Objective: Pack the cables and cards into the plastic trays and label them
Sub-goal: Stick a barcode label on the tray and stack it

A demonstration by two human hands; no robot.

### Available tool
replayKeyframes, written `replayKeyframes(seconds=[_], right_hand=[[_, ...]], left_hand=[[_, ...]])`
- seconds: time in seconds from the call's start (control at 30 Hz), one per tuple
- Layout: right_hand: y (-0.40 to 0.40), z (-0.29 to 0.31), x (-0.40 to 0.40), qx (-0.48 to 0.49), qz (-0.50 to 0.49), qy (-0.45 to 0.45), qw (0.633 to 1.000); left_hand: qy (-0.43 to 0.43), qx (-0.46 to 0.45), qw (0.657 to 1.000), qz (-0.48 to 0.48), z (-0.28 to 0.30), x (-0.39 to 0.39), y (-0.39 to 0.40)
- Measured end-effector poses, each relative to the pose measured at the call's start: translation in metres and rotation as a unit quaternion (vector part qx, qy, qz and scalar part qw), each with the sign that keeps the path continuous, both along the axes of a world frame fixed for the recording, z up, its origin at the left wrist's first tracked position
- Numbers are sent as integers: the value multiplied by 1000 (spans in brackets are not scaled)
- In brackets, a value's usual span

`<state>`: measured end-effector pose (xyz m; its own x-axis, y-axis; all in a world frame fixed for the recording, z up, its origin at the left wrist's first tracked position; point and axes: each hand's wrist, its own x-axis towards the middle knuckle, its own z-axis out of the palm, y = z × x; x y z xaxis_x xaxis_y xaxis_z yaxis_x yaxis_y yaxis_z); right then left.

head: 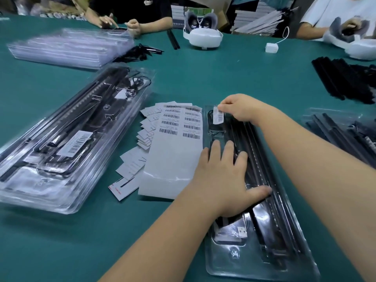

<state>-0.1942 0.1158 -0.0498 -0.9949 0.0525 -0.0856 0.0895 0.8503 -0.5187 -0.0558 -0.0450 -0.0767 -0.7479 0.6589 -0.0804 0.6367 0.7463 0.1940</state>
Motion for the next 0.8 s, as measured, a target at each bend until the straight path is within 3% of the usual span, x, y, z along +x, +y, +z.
replayKeyframes(seconds=[0.3, 0.47, 0.8], right_hand=[[9, -4, 8, -211, -41, 19, 976], [8, 1, 6, -133, 14, -26, 991], [1, -2, -3, -14, 20, -6, 1000]], left_hand=[[3, -16, 1000, -2, 1, 0, 0], [-4, -15, 1000, -2, 2, 0, 0], [-2, -13, 1000, 1, 1, 0, 0]])
